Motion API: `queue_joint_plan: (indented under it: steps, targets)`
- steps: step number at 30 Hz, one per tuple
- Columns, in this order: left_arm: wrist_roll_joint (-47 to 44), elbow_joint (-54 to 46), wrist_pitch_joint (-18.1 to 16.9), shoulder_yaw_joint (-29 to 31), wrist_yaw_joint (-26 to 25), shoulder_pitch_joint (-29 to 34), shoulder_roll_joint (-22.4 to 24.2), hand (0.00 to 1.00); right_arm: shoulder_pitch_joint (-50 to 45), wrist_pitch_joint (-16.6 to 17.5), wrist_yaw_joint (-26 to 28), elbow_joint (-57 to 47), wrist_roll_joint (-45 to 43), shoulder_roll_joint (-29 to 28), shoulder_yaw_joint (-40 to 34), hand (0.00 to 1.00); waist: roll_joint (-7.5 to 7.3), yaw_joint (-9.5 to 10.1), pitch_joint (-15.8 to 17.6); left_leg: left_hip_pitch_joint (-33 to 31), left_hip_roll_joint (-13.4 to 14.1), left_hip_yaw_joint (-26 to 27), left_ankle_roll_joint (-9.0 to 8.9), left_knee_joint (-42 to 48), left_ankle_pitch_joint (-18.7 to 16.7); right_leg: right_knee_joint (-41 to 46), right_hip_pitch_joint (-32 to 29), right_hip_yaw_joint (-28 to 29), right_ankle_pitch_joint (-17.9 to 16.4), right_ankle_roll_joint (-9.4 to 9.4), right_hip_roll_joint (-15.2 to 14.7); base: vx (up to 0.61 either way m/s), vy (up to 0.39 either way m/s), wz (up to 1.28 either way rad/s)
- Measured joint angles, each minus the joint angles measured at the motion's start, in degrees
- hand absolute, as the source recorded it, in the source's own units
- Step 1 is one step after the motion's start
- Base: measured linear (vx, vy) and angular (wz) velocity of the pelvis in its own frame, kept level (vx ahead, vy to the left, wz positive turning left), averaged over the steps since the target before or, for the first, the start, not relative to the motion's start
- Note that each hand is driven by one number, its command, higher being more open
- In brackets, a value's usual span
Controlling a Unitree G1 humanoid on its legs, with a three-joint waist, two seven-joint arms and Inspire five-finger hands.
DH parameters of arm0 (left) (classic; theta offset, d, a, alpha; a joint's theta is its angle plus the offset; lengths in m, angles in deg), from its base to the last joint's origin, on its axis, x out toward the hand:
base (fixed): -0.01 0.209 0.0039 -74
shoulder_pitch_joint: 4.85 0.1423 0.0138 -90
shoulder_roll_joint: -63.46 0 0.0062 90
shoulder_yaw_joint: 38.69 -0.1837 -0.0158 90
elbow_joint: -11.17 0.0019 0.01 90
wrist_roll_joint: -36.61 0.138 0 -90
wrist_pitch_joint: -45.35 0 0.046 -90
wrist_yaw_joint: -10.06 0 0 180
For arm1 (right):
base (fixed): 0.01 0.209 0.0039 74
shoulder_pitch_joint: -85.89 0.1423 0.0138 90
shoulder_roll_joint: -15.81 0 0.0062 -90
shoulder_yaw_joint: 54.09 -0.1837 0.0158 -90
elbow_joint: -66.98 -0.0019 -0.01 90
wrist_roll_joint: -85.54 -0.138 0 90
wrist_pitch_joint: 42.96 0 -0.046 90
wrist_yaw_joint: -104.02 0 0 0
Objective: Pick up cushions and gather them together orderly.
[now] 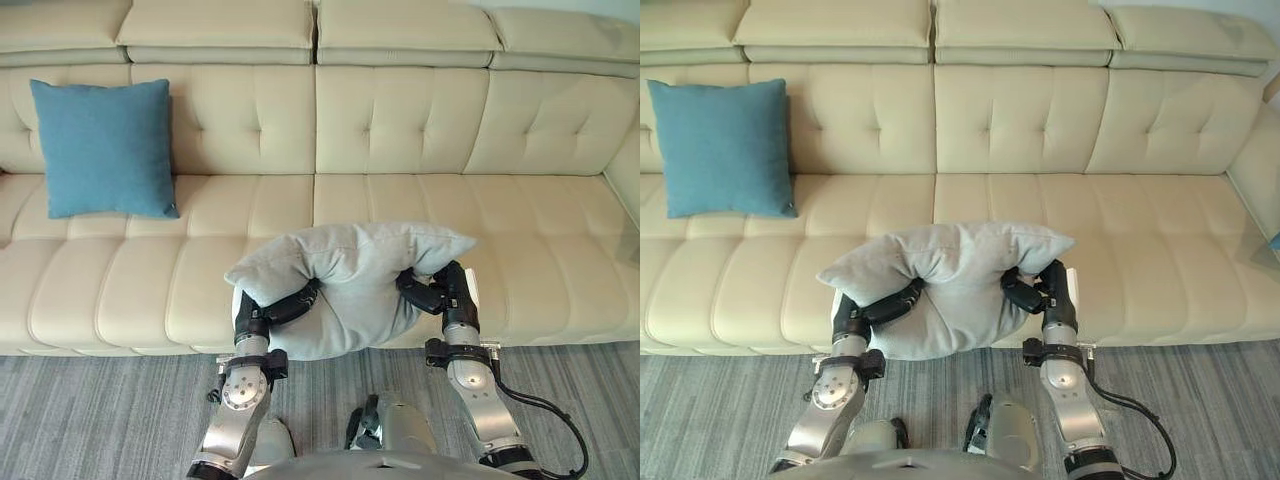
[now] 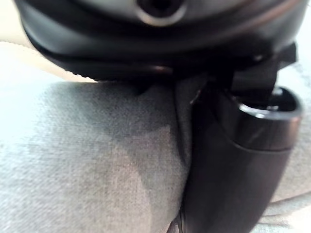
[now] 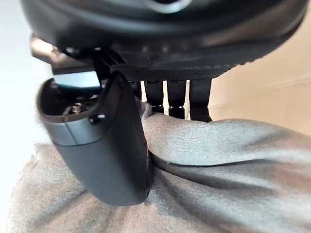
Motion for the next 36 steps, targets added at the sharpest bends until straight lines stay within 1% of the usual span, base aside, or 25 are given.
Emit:
queue_joint_plan:
  steps: [1, 2, 3, 4, 5, 6, 8, 9, 10, 11, 12, 13, 14, 15, 16, 17, 18, 19, 21, 22, 25, 27, 32, 35, 36]
  targets:
    - [0.00, 0.21, 0.07, -0.18, 0.01, 0.04, -0.06, 0.00, -0.33, -0.23, 0.20, -0.02, 1.24, 0.00, -0.03, 0.00, 0.74, -0.32, -0.43, 0.56, -0.08, -1.06, -0.35, -1.33, 0.14, -8.42, 0.13, 4.25, 0.96, 1.27, 2.86, 0.18, -0.074, 0.46]
    - [-0.01, 0.29, 0.13, -0.65, 0.03, 0.11, -0.51, 0.00, -0.83, -0.30, 0.19, -0.06, 1.43, -0.10, -0.11, 0.00, 0.43, -0.56, -1.18, 0.56, -0.80, -1.99, -1.11, -1.44, 0.01, -15.45, 0.95, 7.31, 3.16, 2.45, 3.62, 0.25, -0.135, 0.65]
    - [0.01, 1.44, 0.29, -1.19, 0.40, -0.15, 0.08, 0.00, -1.14, -0.57, 0.19, 0.17, 1.43, 0.32, -0.39, 0.00, 1.84, -1.05, -1.67, 0.21, -0.42, -3.88, -2.31, 0.44, -1.24, -15.17, 1.58, 6.92, 5.49, -0.80, 4.15, 0.25, -0.126, 0.54]
    - [0.00, 1.86, 0.48, -1.56, 0.52, 0.15, 0.60, 0.00, -1.60, -0.71, 0.20, 0.16, 1.43, 0.79, -0.46, 0.00, 3.09, -0.99, -2.48, -0.38, 0.92, -4.50, -2.69, 1.25, -1.56, -15.12, 1.97, 6.04, 4.74, -1.19, 4.71, 0.31, -0.132, 0.44]
    - [0.00, 2.32, 0.49, -1.86, 0.61, 0.28, 0.89, 0.00, -1.89, -0.87, 0.19, 0.11, 1.42, 1.03, -0.52, 0.00, 3.81, -0.92, -3.01, -1.57, 1.57, -5.56, -3.22, 4.37, -1.60, -15.26, 2.55, 5.04, 3.61, -1.69, 5.25, 0.31, -0.129, 0.39]
    - [-0.02, 2.98, 0.54, -2.07, 0.67, -0.19, 0.97, 0.00, -2.02, -1.03, 0.18, 0.09, 1.40, 1.02, -0.65, 0.00, 4.18, -1.12, -2.99, -5.28, 2.89, -7.23, -4.13, 12.20, -1.01, -16.07, 4.23, 3.43, 3.23, -2.12, 5.87, 0.31, -0.144, 0.42]
    - [-0.04, 3.72, 0.67, -2.43, 1.07, -0.25, 1.49, 0.00, -2.75, -1.27, 0.15, -0.35, 1.29, 1.22, -1.06, 0.00, 4.03, -0.71, -2.87, -10.26, 4.84, -7.20, -5.00, 23.90, 1.30, -17.85, 7.39, 2.57, 2.73, -2.99, 6.41, 0.32, -0.135, 0.28]
    - [-0.06, 4.35, 0.68, -3.28, 1.57, -0.04, 1.82, 0.00, -3.68, -1.65, -0.16, -1.29, 1.25, 1.13, -1.94, 0.00, 3.94, -0.16, -2.86, -12.60, 5.98, -5.57, -4.12, 31.25, 0.74, -20.24, 11.31, 2.47, 2.68, -3.07, 6.75, 0.32, -0.100, 0.08]
    - [-0.06, 4.42, 0.68, -3.55, 2.02, -0.02, 1.90, 0.00, -4.22, -1.68, -0.36, -2.06, 1.25, 1.09, -2.37, 0.00, 3.85, 0.06, -2.85, -13.13, 6.07, -4.83, -3.17, 32.10, 0.21, -21.40, 12.79, 2.46, 2.69, -3.07, 6.73, 0.28, -0.047, -0.01]
    - [-0.06, 4.37, 0.55, -3.96, 2.71, -0.12, 1.90, 0.00, -4.78, -1.68, -0.67, -3.61, 1.24, 1.11, -3.00, 0.00, 3.80, 0.34, -2.91, -13.86, 6.06, -3.90, -2.06, 30.36, -0.42, -23.00, 14.46, 2.51, 2.69, -3.06, 6.62, 0.16, 0.001, -0.05]
    - [-0.06, 4.35, 0.52, -4.03, 2.93, -0.23, 1.90, 0.00, -4.81, -1.68, -0.79, -4.17, 1.24, 1.14, -3.12, 0.00, 3.81, 0.38, -2.96, -14.13, 5.98, -3.81, -1.82, 28.80, -0.61, -23.53, 14.94, 2.58, 2.70, -3.04, 6.58, 0.15, 0.024, -0.09]
    - [-0.07, 4.36, 0.52, -4.20, 3.07, -0.68, 1.87, 0.00, -4.81, -1.67, -0.92, -5.10, 1.24, 1.06, -3.51, 0.00, 3.84, 0.41, -3.00, -14.53, 5.59, -4.16, -1.58, 23.55, -0.76, -24.27, 15.55, 2.69, 2.74, -2.98, 6.46, 0.16, 0.092, -0.08]
    - [-0.07, 4.36, 0.53, -4.51, 3.26, -1.19, 1.90, 0.00, -4.81, -1.67, -0.94, -5.44, 1.23, 0.94, -4.26, 0.00, 3.84, 0.41, -3.03, -14.56, 4.19, -5.99, -1.58, 15.97, -0.45, -24.96, 16.10, 2.84, 2.86, -2.78, 6.34, 0.15, 0.116, -0.06]
    - [-0.07, 4.35, 0.53, -4.58, 3.36, -1.21, 1.86, 0.00, -4.82, -1.68, -0.94, -5.43, 1.22, 0.94, -4.37, 0.00, 3.92, 0.39, -3.12, -14.44, 3.73, -6.60, -1.56, 13.98, -0.02, -25.01, 16.14, 2.92, 2.85, -2.75, 6.35, 0.19, 0.183, -0.21]
    - [-0.06, 4.34, 0.55, -5.01, 3.47, -0.95, 1.93, 0.00, -4.84, -1.70, -0.89, -5.40, 1.20, 1.08, -4.76, 0.00, 5.03, 0.55, -3.79, -12.48, 1.97, -11.07, -2.08, 2.50, 10.02, -25.33, 16.24, 4.18, 2.99, -1.77, 7.22, 0.18, 0.196, -0.31]
    - [-0.06, 4.39, 0.58, -5.06, 3.52, -0.83, 1.39, 0.00, -4.74, -1.72, -0.82, -4.81, 1.21, 0.65, -4.86, 0.00, 4.64, 0.68, -4.12, -11.63, 1.97, -11.46, -3.60, 1.55, 9.07, -25.71, 16.36, 5.16, 2.78, -0.98, 7.26, 0.23, 0.204, -0.35]
    - [-0.06, 4.59, 0.66, -5.10, 3.61, -0.79, -0.06, 0.00, -5.32, -1.85, -0.81, -4.15, 1.22, -1.69, -5.05, 0.00, 2.83, 0.36, -4.92, -9.88, 0.20, -10.24, -2.99, -2.01, 10.25, -27.41, 16.69, 6.19, 3.43, 0.63, 5.82, 0.19, 0.145, -0.19]
    - [-0.06, 4.59, 0.66, -5.12, 3.67, -0.78, -0.44, 0.00, -5.66, -1.92, -0.80, -4.14, 1.24, -2.24, -5.07, 0.00, 2.37, 0.24, -4.86, -8.81, -0.36, -9.61, -2.56, -3.34, 10.55, -28.22, 17.30, 6.70, 3.63, 0.97, 5.08, 0.15, 0.112, -0.17]
    - [-0.07, 4.54, 0.67, -5.39, 3.73, -0.45, -1.03, 0.00, -5.98, -2.35, -0.47, -4.13, 1.32, -2.34, -5.01, 0.00, 2.26, 0.37, -4.98, -6.16, -1.99, -7.62, -1.59, -6.34, 11.21, -29.74, 18.41, 8.42, 4.30, 2.04, 3.43, 0.11, 0.137, -0.23]
    - [-0.07, 4.44, 0.67, -5.39, 3.73, -0.46, -1.10, 0.00, -5.98, -2.35, -0.45, -4.13, 1.32, -2.37, -4.97, 0.00, 2.26, 0.41, -4.98, -5.65, -2.28, -7.19, -1.31, -7.22, 11.47, -29.93, 18.44, 8.74, 4.39, 2.18, 3.14, 0.08, 0.127, -0.20]
    - [-0.07, 4.15, 0.67, -5.60, 3.82, -0.45, -1.89, 0.00, -6.11, -2.38, -0.39, -4.13, 1.59, -2.81, -4.97, 0.00, 2.06, 0.40, -5.08, -3.02, -2.97, -5.66, -1.13, -11.35, 12.98, -31.58, 19.20, 10.26, 5.00, 2.73, 2.52, 0.04, 0.055, -0.20]
    - [-0.07, 3.81, 0.70, -5.72, 3.85, -0.45, -2.01, 0.00, -6.10, -2.40, -0.43, -4.14, 1.97, -2.83, -4.97, 0.00, 1.96, 0.38, -5.19, -0.88, -3.25, -4.30, -1.21, -14.31, 14.11, -32.00, 19.42, 11.53, 5.05, 2.69, 2.54, 0.03, 0.032, -0.28]
    - [-0.05, 2.72, 1.07, -6.98, 3.73, -1.24, -2.92, 0.00, -5.89, -2.41, -1.74, -4.14, 3.42, -2.81, -4.99, 0.00, 1.57, -0.03, -6.48, 1.31, -2.78, -3.12, -1.59, -18.55, 16.04, -32.94, 19.31, 12.97, 5.70, 2.04, 3.41, 0.00, 0.000, -0.18]
    - [-0.05, 2.68, 1.25, -7.12, 2.50, -3.53, -2.97, 0.00, -3.41, -2.67, -3.09, -4.13, 4.56, -2.60, -4.85, 0.00, 1.02, -0.03, -6.98, 1.26, -2.29, -2.33, -1.86, -19.68, 16.81, -33.31, 18.33, 14.00, 6.13, 1.95, 4.08, -0.05, -0.010, -0.18]
    - [-0.03, 2.68, 1.26, -7.21, 1.44, -5.21, -3.01, 0.00, -1.52, -2.80, -4.10, -3.96, 5.23, -2.38, -4.70, 0.00, 0.84, -0.07, -7.10, 0.74, -2.23, -2.26, -1.92, -20.05, 17.26, -33.38, 17.54, 14.22, 6.20, 1.97, 4.19, -0.06, -0.012, -0.08]
